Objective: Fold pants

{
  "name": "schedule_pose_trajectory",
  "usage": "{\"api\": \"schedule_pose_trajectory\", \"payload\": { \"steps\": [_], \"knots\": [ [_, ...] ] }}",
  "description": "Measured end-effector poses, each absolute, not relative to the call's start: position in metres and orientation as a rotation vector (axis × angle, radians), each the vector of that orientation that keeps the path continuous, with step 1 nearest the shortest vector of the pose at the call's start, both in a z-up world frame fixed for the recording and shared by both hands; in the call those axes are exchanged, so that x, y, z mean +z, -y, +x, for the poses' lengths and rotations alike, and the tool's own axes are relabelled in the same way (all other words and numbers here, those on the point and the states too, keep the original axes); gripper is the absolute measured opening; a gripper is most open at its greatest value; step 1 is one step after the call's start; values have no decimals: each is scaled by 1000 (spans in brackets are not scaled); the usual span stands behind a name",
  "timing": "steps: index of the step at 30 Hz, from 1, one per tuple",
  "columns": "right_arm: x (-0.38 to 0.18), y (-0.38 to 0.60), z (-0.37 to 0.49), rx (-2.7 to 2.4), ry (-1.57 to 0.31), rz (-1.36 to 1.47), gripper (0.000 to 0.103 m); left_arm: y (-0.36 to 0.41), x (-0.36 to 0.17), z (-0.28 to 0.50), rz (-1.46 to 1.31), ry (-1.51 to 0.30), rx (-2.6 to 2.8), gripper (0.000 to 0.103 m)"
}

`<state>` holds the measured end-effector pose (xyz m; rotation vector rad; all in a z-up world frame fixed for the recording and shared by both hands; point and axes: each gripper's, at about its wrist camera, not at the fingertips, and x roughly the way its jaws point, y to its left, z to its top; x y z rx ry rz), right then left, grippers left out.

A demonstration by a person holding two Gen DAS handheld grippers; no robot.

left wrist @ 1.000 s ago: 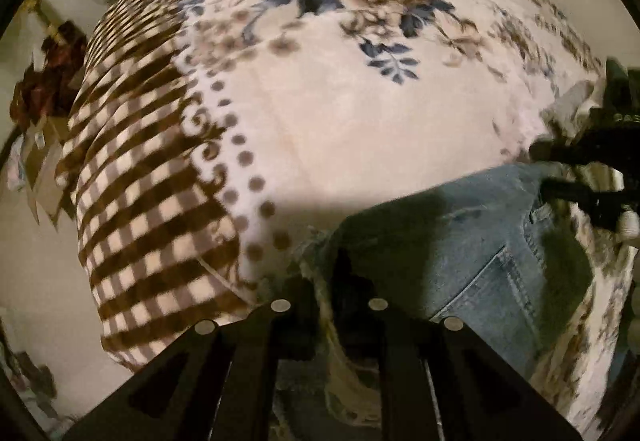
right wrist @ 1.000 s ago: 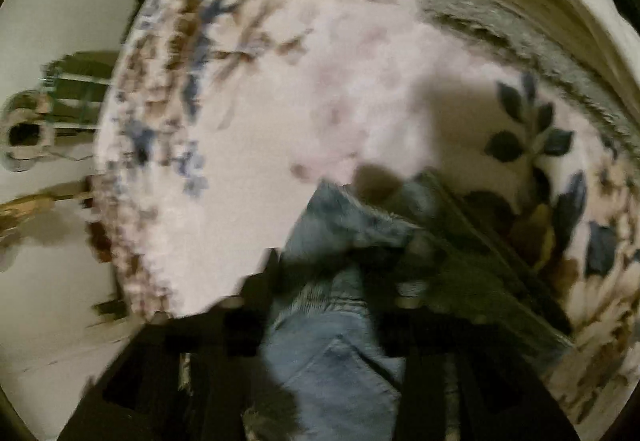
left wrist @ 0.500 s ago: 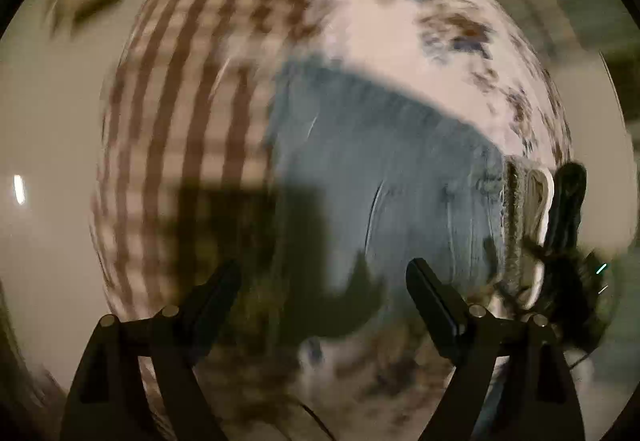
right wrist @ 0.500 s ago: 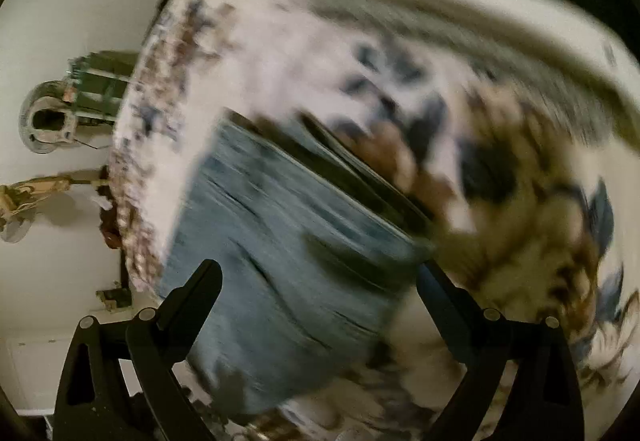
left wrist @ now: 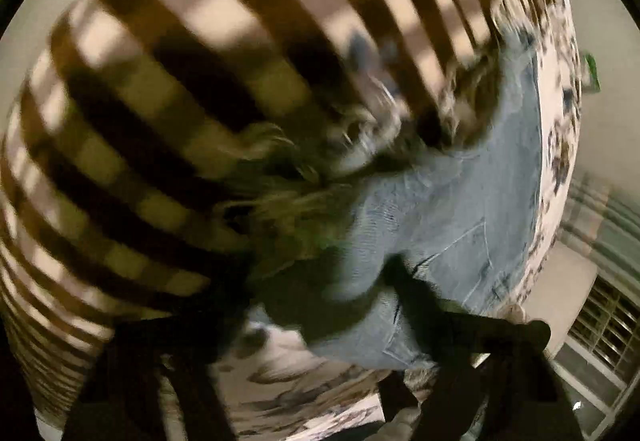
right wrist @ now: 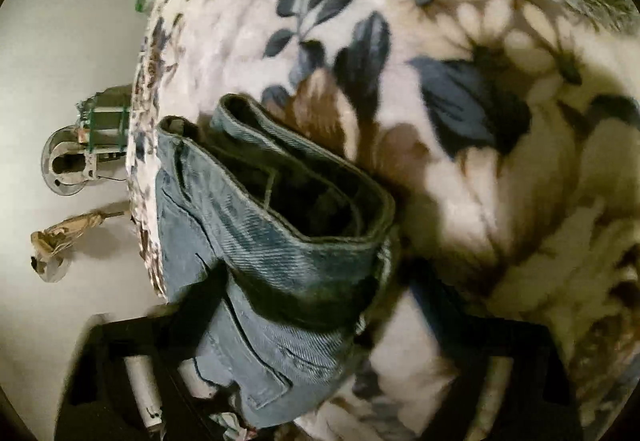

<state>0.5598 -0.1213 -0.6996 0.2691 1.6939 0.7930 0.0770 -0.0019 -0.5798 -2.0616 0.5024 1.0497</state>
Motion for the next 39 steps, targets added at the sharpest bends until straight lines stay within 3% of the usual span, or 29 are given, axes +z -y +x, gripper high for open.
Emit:
{"api": "schedule_pose_trajectory", "payload": {
  "steps": [1,2,4,12,15,17,18,20,25,27,29,32,33,34,36,39],
  "knots": [
    [-700,120,558,799,-1692,263,42,0,-575,76,-2027,-507,1032,40],
    [-698,121,556,793,-1677,262,40,-3,-570,77,-1981,-523,1016,34],
    [-692,124,551,801,-1657,281,29,-9,-555,81,-1871,-560,981,31],
    [-659,178,516,802,-1642,401,25,-35,-505,80,-1525,-697,832,29],
    [-659,212,486,759,-1679,399,25,-28,-513,73,-1436,-783,773,30],
    [-666,226,468,741,-1718,304,30,-24,-524,70,-1407,-856,771,39],
    [-672,230,460,714,-1748,221,39,-22,-529,68,-1412,-869,770,39],
    [-671,235,457,673,-1760,110,41,-19,-536,61,-1443,-876,773,47],
    [-609,226,475,684,-1543,2,53,-8,-532,47,-1388,-901,849,77],
    [-595,197,489,735,-1490,-20,61,-6,-532,47,-1369,-905,871,78],
    [-600,162,505,776,-1490,-69,62,-4,-533,46,-1354,-934,903,85],
    [-621,126,521,788,-1542,-116,62,-1,-524,39,-1311,-914,958,85],
    [-631,120,524,767,-1577,-129,55,-1,-522,41,-1303,-907,962,85],
    [-636,118,526,741,-1593,-131,31,-1,-520,44,-1298,-902,963,85],
    [-627,119,525,707,-1556,-144,15,0,-519,47,-1303,-894,962,85],
    [-613,126,524,684,-1516,-86,12,5,-517,48,-1315,-884,953,85]
  ]
}}
